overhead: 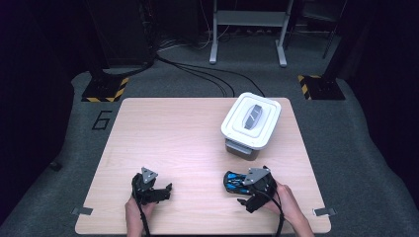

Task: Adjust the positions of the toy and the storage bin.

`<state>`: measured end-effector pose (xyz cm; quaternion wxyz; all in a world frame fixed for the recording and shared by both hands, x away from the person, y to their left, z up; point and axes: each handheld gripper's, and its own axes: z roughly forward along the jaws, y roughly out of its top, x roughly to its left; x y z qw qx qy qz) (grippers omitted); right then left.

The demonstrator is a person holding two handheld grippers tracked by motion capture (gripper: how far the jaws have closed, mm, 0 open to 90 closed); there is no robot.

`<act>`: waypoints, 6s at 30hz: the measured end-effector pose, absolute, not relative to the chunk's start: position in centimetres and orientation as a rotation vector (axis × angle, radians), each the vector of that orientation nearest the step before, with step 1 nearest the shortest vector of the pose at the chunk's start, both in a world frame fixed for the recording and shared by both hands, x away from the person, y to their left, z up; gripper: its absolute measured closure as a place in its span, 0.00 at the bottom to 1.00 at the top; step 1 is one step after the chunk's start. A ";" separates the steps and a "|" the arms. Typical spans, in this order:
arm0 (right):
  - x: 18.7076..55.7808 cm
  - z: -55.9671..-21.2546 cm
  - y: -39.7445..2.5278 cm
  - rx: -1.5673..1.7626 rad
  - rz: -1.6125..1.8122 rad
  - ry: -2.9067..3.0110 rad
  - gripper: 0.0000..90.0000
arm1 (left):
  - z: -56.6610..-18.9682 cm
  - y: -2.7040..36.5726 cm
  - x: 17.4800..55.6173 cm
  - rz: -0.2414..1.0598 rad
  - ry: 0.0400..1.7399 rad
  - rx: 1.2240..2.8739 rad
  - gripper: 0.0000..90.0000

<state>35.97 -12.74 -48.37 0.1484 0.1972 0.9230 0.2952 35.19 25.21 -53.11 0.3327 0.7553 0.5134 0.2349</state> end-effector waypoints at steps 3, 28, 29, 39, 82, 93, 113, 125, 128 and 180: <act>36.6 -48.5 -11.7 0.540 0.837 2.676 0.00 | -53.1 25.2 35.2 0.611 1.344 1.973 0.10; 40.4 -49.9 -8.1 0.424 0.797 2.824 0.10 | -53.1 25.2 35.1 0.617 1.335 1.974 0.10; 40.4 -49.8 -8.1 0.428 0.802 2.815 0.13 | -53.1 25.2 35.1 0.616 1.335 1.974 0.10; 40.5 -49.9 -8.1 0.459 0.776 2.782 0.25 | -53.1 25.2 35.1 0.616 1.335 1.974 0.10; 39.7 -50.4 -7.0 0.682 0.756 2.673 0.26 | -53.1 25.2 35.1 0.614 1.334 1.976 0.10; 39.4 -49.9 -8.0 0.732 0.838 2.633 0.27 | -53.1 25.2 35.2 0.616 1.332 1.976 0.10; 37.0 -48.4 -12.6 0.936 0.948 2.438 0.27 | -53.1 25.2 35.1 0.613 1.329 1.981 0.11; 37.0 -48.3 -16.7 1.117 0.894 2.320 0.27 | -53.1 25.2 35.1 0.615 1.328 1.982 0.11; 37.6 -48.4 -17.7 1.208 0.871 2.295 0.27 | -53.1 25.2 35.1 0.616 1.329 1.980 0.10; 38.8 -48.6 -20.3 1.366 0.955 2.198 0.08 | -53.1 25.2 35.1 0.616 1.327 1.983 0.11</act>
